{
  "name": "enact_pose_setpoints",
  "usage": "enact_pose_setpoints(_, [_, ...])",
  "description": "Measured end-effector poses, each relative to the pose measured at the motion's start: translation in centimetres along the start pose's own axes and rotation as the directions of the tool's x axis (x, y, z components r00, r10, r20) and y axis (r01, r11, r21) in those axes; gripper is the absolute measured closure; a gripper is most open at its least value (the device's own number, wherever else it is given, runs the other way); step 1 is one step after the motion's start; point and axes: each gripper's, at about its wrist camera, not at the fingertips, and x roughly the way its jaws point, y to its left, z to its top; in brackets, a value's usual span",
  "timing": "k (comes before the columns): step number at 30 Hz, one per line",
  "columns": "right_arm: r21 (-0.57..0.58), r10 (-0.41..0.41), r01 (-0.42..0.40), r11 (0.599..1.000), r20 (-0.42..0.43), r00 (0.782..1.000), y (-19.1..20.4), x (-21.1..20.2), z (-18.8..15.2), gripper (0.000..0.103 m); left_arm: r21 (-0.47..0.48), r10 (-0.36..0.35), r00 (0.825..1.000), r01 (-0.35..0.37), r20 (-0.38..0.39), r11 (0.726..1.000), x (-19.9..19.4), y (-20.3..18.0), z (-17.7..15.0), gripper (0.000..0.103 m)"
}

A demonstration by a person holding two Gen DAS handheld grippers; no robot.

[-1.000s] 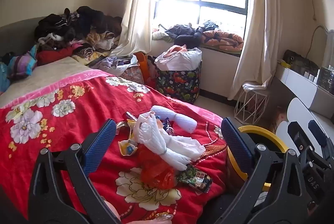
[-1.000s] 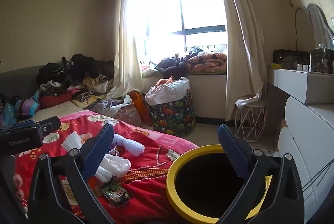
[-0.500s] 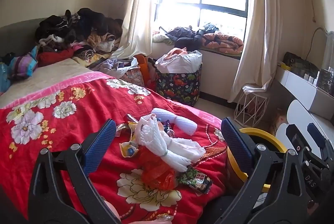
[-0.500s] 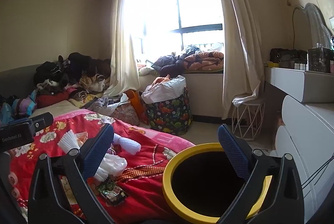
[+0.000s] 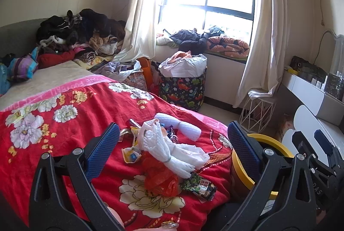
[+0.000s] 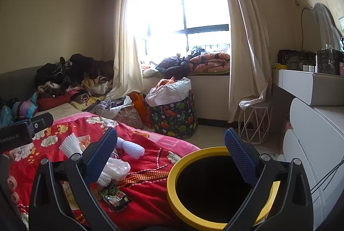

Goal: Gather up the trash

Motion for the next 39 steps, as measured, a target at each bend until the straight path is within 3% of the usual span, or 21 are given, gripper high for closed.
enact_pose_setpoints(8, [-0.001, -0.002, 0.002, 1.0, 0.0, 1.0, 0.0, 0.0, -0.1, 0.006, 0.002, 0.001, 1.0, -0.001, -0.007, 1.0, 0.8, -1.2, 0.3, 0.01])
enact_pose_setpoints(9, [-0.001, -0.003, 0.003, 1.0, 0.0, 1.0, 0.0, 0.0, -0.1, 0.006, -0.003, -0.002, 1.0, 0.002, 0.004, 1.0, -0.1, 0.1, -0.1, 0.01])
enact_pose_setpoints(39, [-0.004, -0.006, 0.006, 1.0, -0.006, 1.0, 0.3, 0.3, -0.5, 0.006, -0.009, -0.005, 1.0, 0.005, 0.009, 1.0, -0.1, 0.2, -0.1, 0.01])
